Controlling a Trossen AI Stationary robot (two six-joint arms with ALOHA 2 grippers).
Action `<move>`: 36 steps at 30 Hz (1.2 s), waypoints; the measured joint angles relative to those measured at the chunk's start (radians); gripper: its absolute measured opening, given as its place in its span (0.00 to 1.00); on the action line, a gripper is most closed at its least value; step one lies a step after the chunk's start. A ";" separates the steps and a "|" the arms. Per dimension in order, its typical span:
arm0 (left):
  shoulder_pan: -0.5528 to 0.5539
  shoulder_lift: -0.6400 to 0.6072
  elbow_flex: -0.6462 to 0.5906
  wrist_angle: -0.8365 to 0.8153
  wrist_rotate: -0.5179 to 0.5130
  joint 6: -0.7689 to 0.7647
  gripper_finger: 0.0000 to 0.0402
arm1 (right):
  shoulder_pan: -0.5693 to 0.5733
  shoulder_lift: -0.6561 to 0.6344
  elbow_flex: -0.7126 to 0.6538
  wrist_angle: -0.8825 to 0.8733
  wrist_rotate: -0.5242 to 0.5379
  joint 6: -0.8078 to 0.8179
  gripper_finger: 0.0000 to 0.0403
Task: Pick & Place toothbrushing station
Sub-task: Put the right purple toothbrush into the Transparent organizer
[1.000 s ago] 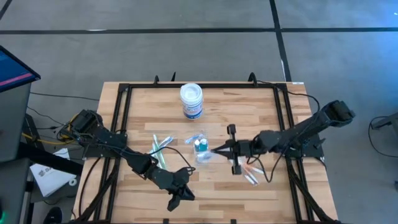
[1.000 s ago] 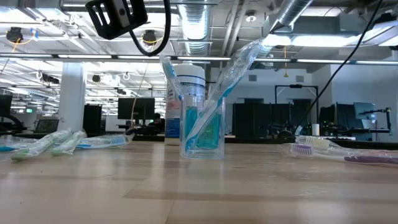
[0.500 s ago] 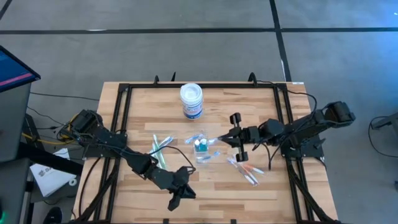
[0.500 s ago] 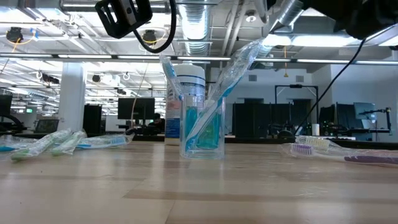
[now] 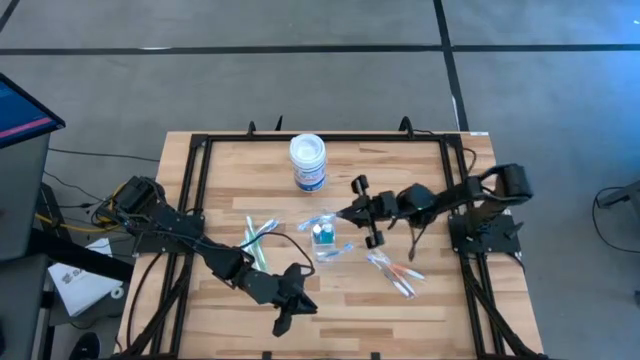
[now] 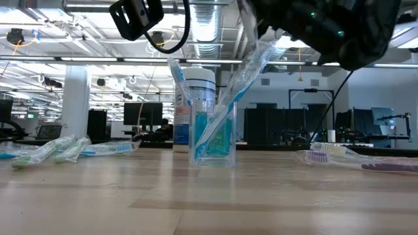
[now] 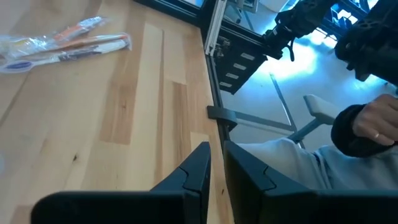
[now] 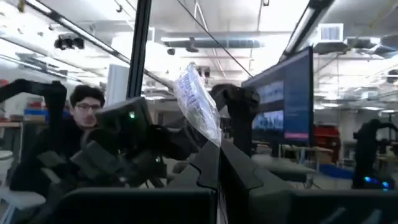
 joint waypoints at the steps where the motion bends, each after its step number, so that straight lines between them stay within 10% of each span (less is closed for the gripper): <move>1: 0.000 0.000 0.000 0.000 -0.001 0.003 0.10 | -0.005 0.019 0.011 -0.004 -0.002 0.002 0.00; 36: 0.000 0.000 -0.001 0.000 -0.034 0.030 0.10 | -0.153 0.368 0.250 0.000 -0.159 0.143 0.00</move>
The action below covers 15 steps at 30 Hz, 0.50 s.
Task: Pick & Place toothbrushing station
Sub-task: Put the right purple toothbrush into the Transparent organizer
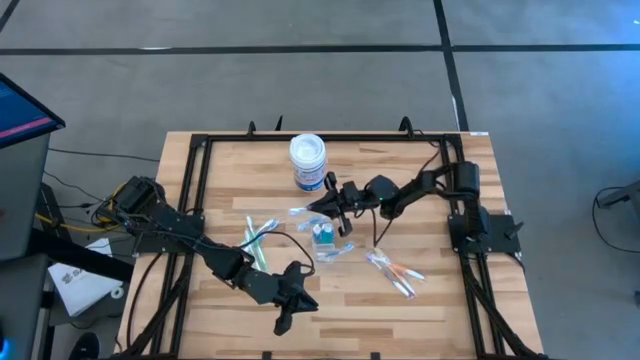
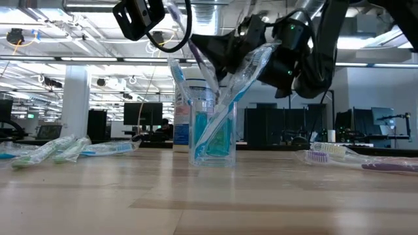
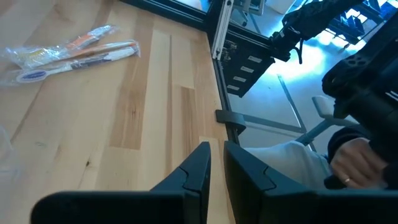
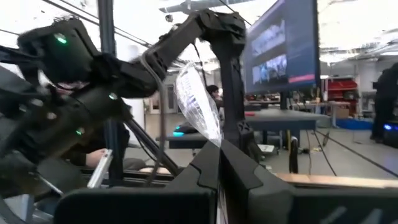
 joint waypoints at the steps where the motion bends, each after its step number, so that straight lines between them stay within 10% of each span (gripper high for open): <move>1: 0.000 0.000 0.000 0.000 0.000 0.000 0.10 | 0.000 0.006 -0.002 0.000 -0.001 0.000 0.00; 15: 0.000 0.000 0.000 0.005 0.001 0.000 0.10 | -0.006 0.012 -0.002 -0.001 0.000 0.008 0.00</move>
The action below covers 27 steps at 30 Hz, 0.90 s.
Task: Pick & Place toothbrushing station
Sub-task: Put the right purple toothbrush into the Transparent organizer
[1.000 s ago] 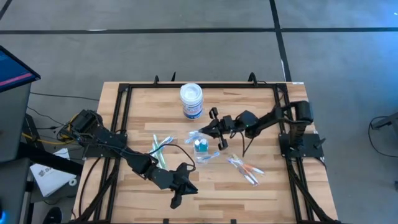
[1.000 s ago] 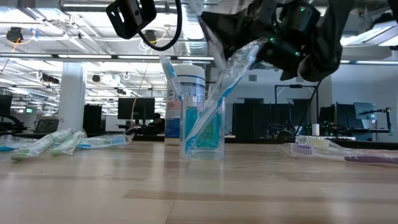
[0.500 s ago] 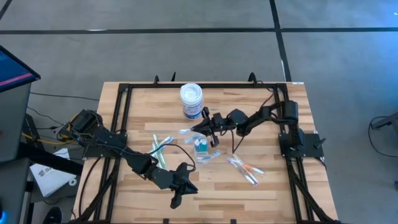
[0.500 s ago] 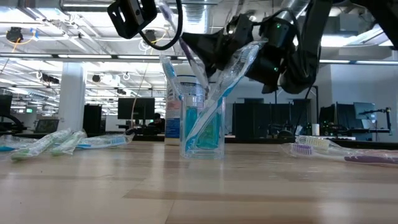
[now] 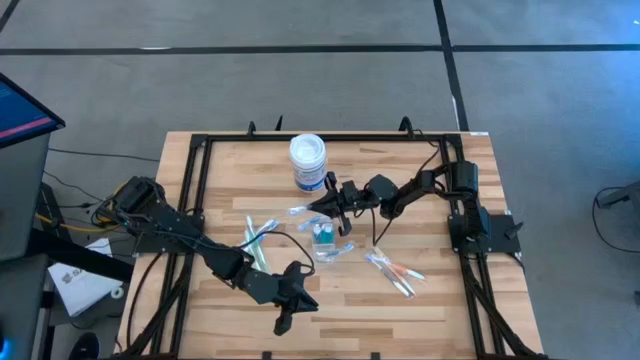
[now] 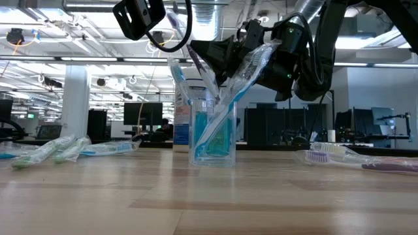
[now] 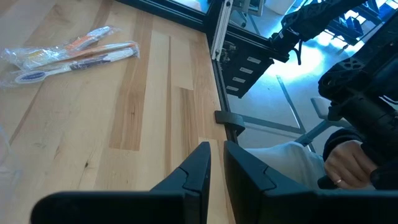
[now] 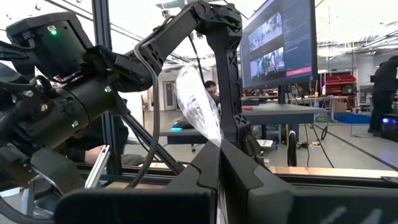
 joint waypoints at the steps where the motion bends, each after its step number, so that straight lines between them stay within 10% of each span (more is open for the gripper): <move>1: 0.000 0.000 0.000 0.000 0.000 0.000 0.10 | 0.000 0.000 0.000 -0.002 0.000 -0.002 0.00; 27: 0.000 0.000 0.000 0.017 0.001 0.000 0.10 | 0.000 0.000 0.000 -0.068 0.023 -0.029 0.00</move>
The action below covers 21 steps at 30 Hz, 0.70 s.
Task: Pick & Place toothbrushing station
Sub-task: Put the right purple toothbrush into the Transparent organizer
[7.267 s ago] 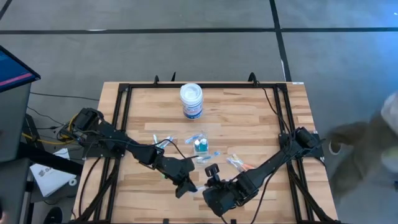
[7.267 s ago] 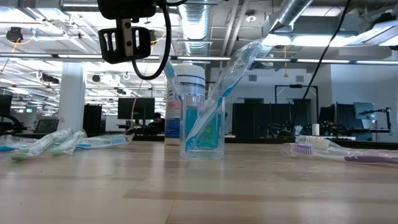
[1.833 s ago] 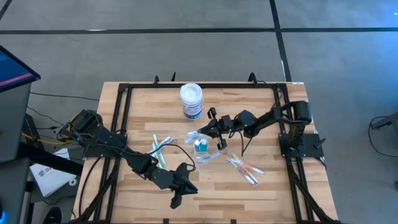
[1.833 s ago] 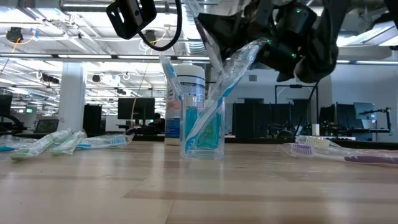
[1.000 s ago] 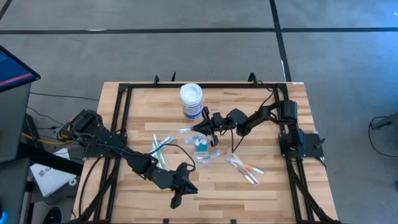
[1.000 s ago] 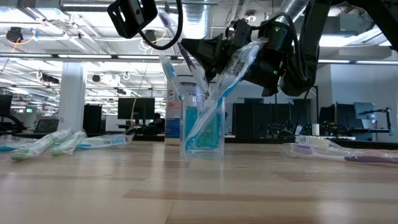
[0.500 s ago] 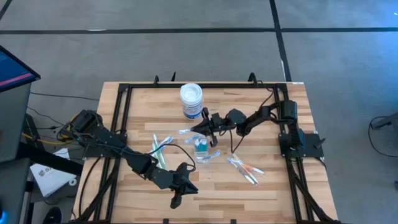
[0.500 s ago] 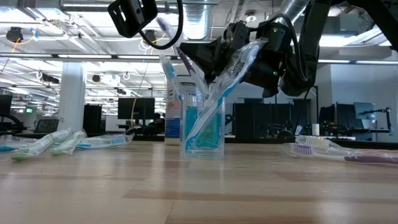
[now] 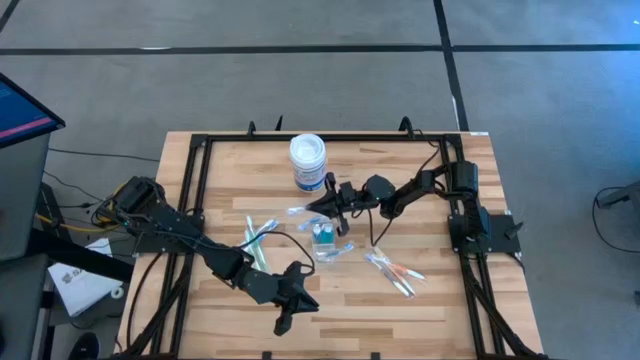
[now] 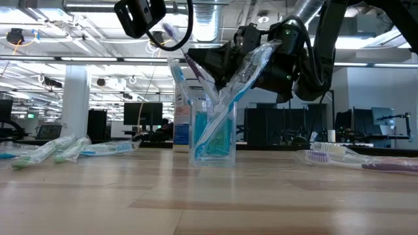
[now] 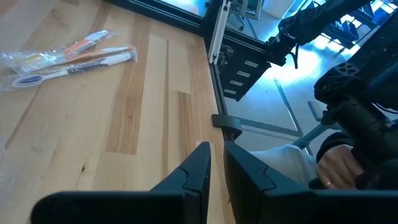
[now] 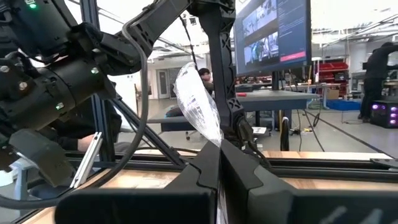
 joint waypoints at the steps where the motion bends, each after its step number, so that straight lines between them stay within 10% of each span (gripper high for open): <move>1: 0.000 0.000 0.000 0.001 0.000 0.000 0.10 | 0.000 0.000 0.000 0.003 0.005 0.000 0.00; 21: 0.000 0.000 0.000 0.018 0.003 0.008 0.10 | -0.011 0.118 0.065 0.067 0.010 0.073 0.00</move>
